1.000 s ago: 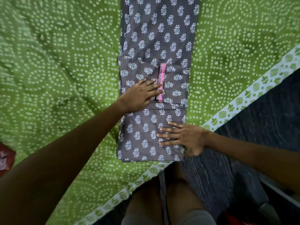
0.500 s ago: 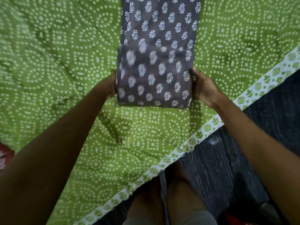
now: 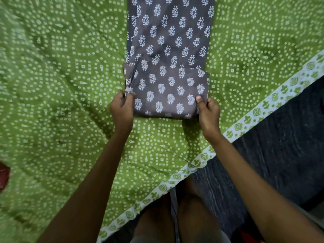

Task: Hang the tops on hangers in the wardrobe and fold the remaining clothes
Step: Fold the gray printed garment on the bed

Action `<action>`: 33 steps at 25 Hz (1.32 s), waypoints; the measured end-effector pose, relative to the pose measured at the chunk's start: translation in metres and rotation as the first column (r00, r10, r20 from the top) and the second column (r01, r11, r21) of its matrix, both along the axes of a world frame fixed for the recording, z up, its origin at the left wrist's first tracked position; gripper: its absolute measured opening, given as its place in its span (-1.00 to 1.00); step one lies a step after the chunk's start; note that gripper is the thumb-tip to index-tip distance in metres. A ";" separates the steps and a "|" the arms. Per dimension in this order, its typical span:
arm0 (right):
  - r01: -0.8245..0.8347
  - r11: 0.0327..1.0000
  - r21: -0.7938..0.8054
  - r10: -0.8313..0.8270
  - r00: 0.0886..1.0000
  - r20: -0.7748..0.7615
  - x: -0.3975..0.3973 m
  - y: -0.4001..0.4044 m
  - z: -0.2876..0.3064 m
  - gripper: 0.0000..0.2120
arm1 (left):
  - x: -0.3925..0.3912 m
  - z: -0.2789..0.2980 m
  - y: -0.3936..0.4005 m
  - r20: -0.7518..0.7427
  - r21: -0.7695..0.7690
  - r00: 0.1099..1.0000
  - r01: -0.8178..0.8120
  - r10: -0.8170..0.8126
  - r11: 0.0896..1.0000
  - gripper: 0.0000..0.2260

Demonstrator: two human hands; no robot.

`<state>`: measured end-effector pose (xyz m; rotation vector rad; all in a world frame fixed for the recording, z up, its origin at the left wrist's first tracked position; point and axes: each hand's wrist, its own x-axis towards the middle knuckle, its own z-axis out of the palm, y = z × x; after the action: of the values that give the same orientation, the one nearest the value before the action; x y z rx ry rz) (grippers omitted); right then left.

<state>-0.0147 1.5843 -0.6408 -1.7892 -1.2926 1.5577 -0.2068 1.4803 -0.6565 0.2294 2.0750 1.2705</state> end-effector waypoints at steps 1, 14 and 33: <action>-0.062 0.998 0.001 0.062 0.997 0.054 0.004 -0.009 -0.001 -0.81 | 0.003 -0.003 -0.011 -0.072 -0.077 0.996 0.041 -0.046 0.996 -0.77; 0.001 0.995 0.096 -0.014 0.990 0.141 -0.024 0.028 -0.012 -0.82 | -0.022 0.000 0.027 -0.284 -0.217 0.917 0.223 -0.280 0.950 -0.74; -0.921 0.389 -0.004 0.523 0.217 0.824 -0.020 0.066 -0.059 -0.24 | -0.069 -0.039 0.072 -0.436 -0.731 -0.144 0.633 -0.888 0.256 -0.42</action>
<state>-0.0347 1.6505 -0.7000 -1.4103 -3.0555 0.5171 -0.2757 1.5522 -0.6957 2.0498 1.9690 -0.1171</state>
